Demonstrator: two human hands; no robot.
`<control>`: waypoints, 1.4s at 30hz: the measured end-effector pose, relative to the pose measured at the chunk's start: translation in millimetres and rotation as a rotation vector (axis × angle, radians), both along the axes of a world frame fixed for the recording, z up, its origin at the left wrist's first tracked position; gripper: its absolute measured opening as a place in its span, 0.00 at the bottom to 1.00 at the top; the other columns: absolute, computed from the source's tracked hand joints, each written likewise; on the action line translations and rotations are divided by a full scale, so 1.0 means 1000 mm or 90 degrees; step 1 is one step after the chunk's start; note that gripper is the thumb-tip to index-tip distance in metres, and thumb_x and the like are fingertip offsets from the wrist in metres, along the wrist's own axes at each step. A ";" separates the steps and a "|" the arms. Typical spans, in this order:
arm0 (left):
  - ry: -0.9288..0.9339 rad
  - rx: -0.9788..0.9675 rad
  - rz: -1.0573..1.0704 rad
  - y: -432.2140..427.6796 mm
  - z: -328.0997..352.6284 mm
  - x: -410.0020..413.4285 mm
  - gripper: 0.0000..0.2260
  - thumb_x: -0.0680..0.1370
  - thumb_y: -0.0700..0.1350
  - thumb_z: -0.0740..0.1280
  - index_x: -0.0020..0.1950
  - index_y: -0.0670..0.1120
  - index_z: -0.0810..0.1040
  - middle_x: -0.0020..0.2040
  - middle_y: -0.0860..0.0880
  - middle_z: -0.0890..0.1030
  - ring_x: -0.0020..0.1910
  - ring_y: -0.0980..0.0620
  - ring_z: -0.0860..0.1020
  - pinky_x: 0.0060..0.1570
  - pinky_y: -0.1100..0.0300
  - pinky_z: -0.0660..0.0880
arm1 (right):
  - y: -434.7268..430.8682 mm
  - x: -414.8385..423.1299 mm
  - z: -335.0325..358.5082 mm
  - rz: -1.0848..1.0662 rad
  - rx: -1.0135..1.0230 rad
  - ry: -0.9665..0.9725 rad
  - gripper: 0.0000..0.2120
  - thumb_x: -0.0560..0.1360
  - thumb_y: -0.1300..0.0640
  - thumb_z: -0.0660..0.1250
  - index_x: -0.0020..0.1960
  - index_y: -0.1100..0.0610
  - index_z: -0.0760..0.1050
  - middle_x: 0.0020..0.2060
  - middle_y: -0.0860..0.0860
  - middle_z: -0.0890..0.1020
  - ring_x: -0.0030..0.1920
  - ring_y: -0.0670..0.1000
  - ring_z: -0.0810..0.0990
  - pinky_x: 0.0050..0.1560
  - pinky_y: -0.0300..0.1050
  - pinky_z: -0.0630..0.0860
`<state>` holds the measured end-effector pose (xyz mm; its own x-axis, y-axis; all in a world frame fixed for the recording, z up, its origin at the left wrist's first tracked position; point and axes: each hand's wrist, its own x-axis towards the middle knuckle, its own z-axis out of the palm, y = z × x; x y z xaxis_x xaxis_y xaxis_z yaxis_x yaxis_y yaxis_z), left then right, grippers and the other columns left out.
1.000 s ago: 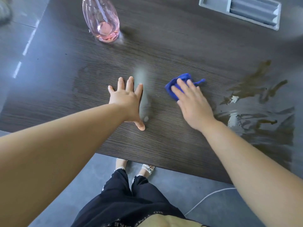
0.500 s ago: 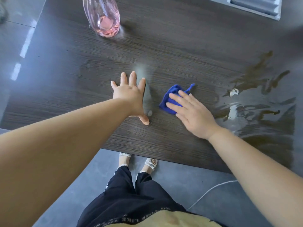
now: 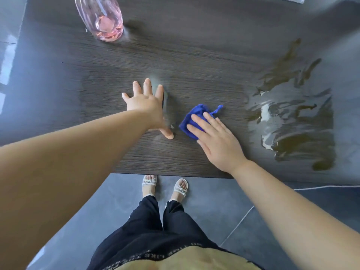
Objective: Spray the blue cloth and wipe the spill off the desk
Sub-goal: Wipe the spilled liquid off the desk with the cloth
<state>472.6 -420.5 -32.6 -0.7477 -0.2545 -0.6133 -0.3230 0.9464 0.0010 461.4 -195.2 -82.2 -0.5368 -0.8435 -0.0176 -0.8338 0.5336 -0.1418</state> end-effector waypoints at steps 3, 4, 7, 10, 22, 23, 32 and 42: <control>0.011 0.010 -0.003 -0.002 -0.001 0.002 0.64 0.53 0.69 0.75 0.76 0.50 0.41 0.77 0.44 0.42 0.74 0.37 0.44 0.69 0.34 0.52 | -0.002 -0.011 -0.005 -0.231 -0.025 -0.003 0.22 0.77 0.55 0.52 0.69 0.56 0.70 0.70 0.55 0.69 0.69 0.63 0.67 0.65 0.63 0.67; 0.017 0.012 -0.004 -0.003 -0.002 0.003 0.64 0.53 0.69 0.75 0.76 0.50 0.41 0.77 0.44 0.42 0.74 0.37 0.43 0.69 0.35 0.52 | -0.016 -0.008 -0.006 -0.327 -0.034 -0.005 0.22 0.78 0.55 0.52 0.70 0.56 0.69 0.71 0.56 0.68 0.70 0.63 0.65 0.66 0.63 0.65; 0.037 0.028 -0.016 -0.006 -0.002 0.007 0.63 0.53 0.70 0.74 0.76 0.52 0.41 0.77 0.45 0.42 0.75 0.38 0.43 0.70 0.36 0.51 | -0.059 0.010 -0.007 -0.507 -0.064 -0.040 0.22 0.78 0.54 0.55 0.72 0.57 0.66 0.73 0.55 0.64 0.72 0.63 0.61 0.70 0.60 0.59; 0.056 0.037 -0.025 -0.010 0.000 0.011 0.62 0.53 0.71 0.73 0.77 0.53 0.44 0.77 0.47 0.44 0.75 0.40 0.45 0.70 0.38 0.54 | -0.064 0.045 -0.006 -0.387 -0.046 -0.015 0.24 0.76 0.52 0.52 0.70 0.56 0.68 0.71 0.54 0.69 0.70 0.62 0.65 0.68 0.59 0.63; 0.267 0.197 0.060 0.045 -0.006 0.060 0.27 0.70 0.53 0.71 0.67 0.50 0.69 0.71 0.46 0.61 0.71 0.44 0.54 0.69 0.53 0.58 | -0.015 0.042 -0.005 -0.503 -0.088 -0.045 0.21 0.76 0.59 0.61 0.69 0.56 0.69 0.71 0.55 0.68 0.71 0.63 0.64 0.67 0.63 0.63; 0.267 0.214 0.055 0.054 -0.004 0.059 0.27 0.71 0.52 0.70 0.68 0.50 0.68 0.71 0.46 0.60 0.71 0.44 0.54 0.68 0.54 0.59 | -0.025 0.048 -0.005 -0.513 -0.078 -0.048 0.23 0.75 0.59 0.63 0.69 0.56 0.69 0.71 0.54 0.68 0.71 0.63 0.64 0.67 0.62 0.62; 0.215 0.203 -0.025 0.117 0.003 0.033 0.35 0.70 0.55 0.70 0.73 0.51 0.59 0.72 0.46 0.59 0.72 0.44 0.55 0.70 0.50 0.56 | 0.121 0.043 0.002 -0.285 0.034 -0.013 0.22 0.76 0.56 0.53 0.69 0.56 0.69 0.70 0.55 0.70 0.68 0.63 0.68 0.62 0.65 0.69; 0.034 0.021 -0.104 0.139 -0.002 0.022 0.60 0.54 0.70 0.73 0.76 0.54 0.43 0.76 0.46 0.45 0.75 0.42 0.44 0.67 0.33 0.55 | 0.094 0.038 -0.002 -0.165 0.053 -0.039 0.22 0.76 0.55 0.54 0.70 0.55 0.69 0.70 0.53 0.70 0.68 0.61 0.69 0.66 0.58 0.67</control>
